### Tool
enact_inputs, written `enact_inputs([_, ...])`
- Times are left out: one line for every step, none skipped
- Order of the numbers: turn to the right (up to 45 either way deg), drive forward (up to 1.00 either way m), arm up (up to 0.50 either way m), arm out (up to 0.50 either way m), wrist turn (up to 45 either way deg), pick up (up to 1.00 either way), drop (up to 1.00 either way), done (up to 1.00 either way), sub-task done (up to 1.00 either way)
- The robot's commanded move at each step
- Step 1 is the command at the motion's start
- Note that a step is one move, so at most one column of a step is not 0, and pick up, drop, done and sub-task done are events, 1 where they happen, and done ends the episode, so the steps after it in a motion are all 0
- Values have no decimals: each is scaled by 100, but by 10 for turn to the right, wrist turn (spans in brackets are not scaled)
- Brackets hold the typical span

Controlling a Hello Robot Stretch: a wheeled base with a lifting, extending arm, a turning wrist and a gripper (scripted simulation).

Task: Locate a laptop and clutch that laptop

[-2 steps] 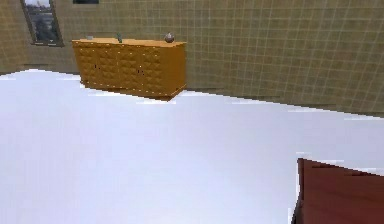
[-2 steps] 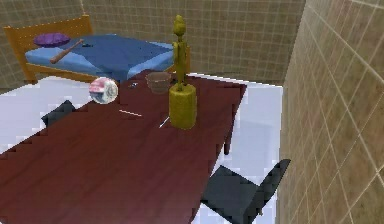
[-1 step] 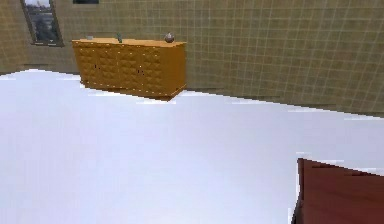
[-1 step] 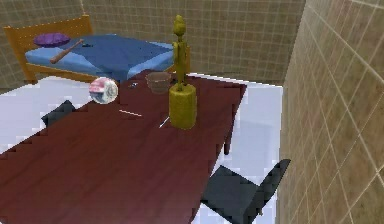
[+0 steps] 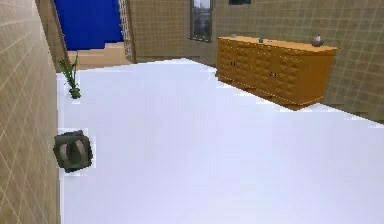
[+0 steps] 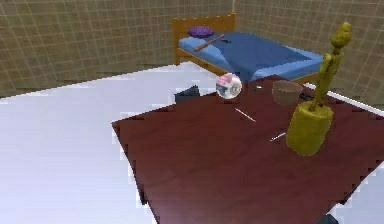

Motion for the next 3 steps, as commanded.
enact_inputs([0,40,0,0,0,0,0,0,0])
enact_inputs([270,0,0,0,0,0,0,0,0])
enact_inputs([0,0,8,0,0,0,0,0,0])
